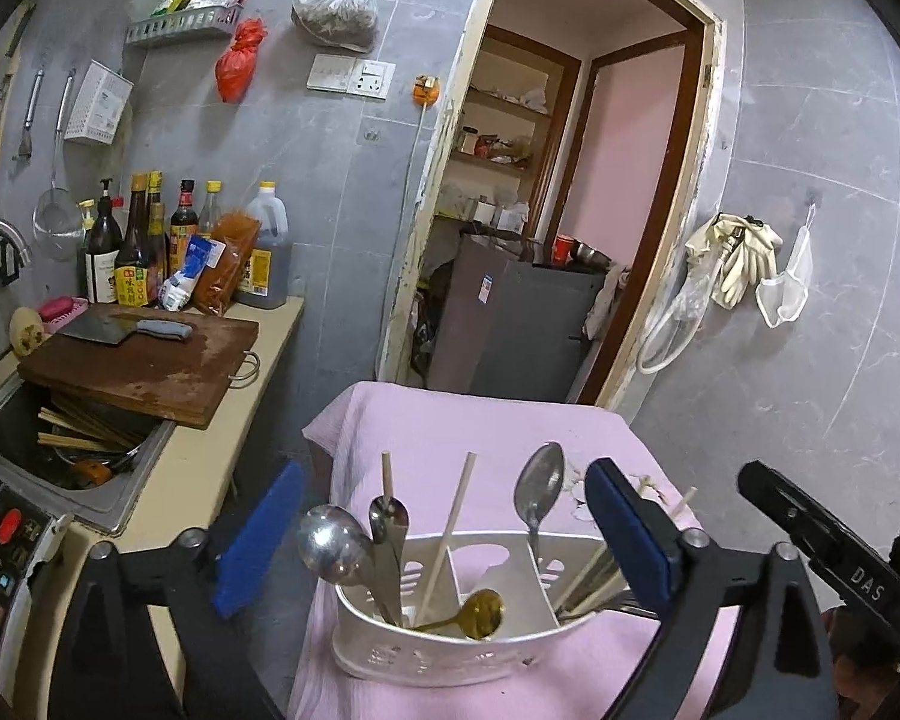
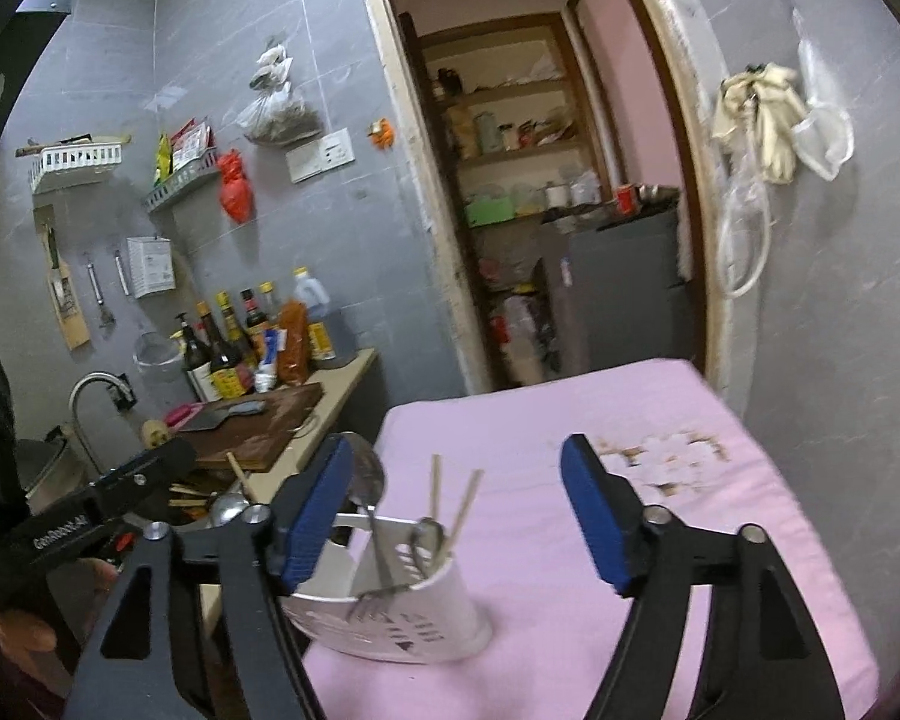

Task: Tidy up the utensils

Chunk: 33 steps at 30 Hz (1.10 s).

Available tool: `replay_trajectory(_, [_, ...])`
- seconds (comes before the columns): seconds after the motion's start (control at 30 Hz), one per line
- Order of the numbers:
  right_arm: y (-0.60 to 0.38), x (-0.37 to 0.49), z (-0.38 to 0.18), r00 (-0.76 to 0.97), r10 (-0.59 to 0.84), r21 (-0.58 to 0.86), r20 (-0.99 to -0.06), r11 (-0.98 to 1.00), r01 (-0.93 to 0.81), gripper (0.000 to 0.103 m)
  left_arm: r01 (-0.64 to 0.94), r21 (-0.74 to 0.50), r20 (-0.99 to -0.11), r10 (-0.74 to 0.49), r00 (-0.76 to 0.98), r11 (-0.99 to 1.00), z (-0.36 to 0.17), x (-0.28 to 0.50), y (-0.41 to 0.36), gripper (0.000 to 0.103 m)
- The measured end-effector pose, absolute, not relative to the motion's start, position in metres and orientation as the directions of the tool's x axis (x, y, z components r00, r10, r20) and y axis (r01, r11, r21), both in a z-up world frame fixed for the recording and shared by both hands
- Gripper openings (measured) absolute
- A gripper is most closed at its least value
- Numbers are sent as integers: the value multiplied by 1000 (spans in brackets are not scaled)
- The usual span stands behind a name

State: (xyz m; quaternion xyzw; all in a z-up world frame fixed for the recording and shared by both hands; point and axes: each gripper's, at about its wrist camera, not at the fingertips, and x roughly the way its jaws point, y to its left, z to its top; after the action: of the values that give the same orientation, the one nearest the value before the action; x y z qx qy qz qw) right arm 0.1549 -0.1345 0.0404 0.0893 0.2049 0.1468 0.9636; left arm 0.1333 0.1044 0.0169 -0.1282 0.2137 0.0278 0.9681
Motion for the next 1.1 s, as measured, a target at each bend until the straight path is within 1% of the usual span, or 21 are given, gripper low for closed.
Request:
replay_trajectory(0.03, [-138, 150, 43, 879, 303, 214, -368, 948, -237, 73, -105, -232, -417, -1, 909, 967, 18, 130, 102, 97])
replay_trajectory(0.1, [-146, 140, 48, 890, 275, 180, -364, 958, -222, 82, -104, -213, -410, 8, 912, 971, 21, 123, 95, 98])
replay_trajectory(0.13, [-149, 137, 50, 893, 267, 171, -363, 961, -218, 85, -107, -201, -406, 17, 914, 974, 22, 120, 91, 98])
replay_trajectory(0.17, [-153, 133, 52, 897, 255, 159, -361, 965, -210, 91, -110, -188, -400, 26, 916, 976, 24, 116, 87, 99])
replay_trajectory(0.2, [-158, 129, 55, 901, 243, 146, -359, 968, -203, 95, -111, -181, -395, 31, 918, 977, 26, 112, 84, 99])
replay_trajectory(0.23, [-162, 124, 56, 904, 233, 137, -357, 971, -196, 96, -112, -170, -386, 39, 922, 979, 28, 106, 79, 101])
replay_trajectory(0.3, [-172, 115, 59, 907, 218, 124, -361, 975, -185, 102, -112, -160, -369, 46, 928, 981, 31, 96, 71, 102])
replay_trajectory(0.4, [-184, 101, 61, 908, 204, 103, -367, 979, -178, 102, -129, -139, -363, 71, 929, 982, 33, 83, 60, 102])
replay_trajectory(0.5, [-196, 87, 60, 906, 199, 94, -373, 980, -176, 102, -145, -128, -388, 85, 918, 981, 32, 71, 48, 102])
replay_trajectory(0.83, [-227, 46, 43, 896, 158, 87, -415, 987, -134, 102, -173, -109, -430, 110, 896, 979, 20, 29, 21, 102])
replay_trajectory(0.97, [-234, 31, 36, 888, 164, 103, -430, 986, -133, 102, -188, -108, -443, 122, 888, 976, 16, 11, 16, 102])
replay_trajectory(1.1, [-232, 23, 30, 877, 176, 83, -448, 984, -155, 102, -202, -108, -449, 134, 883, 973, 14, -1, 11, 102])
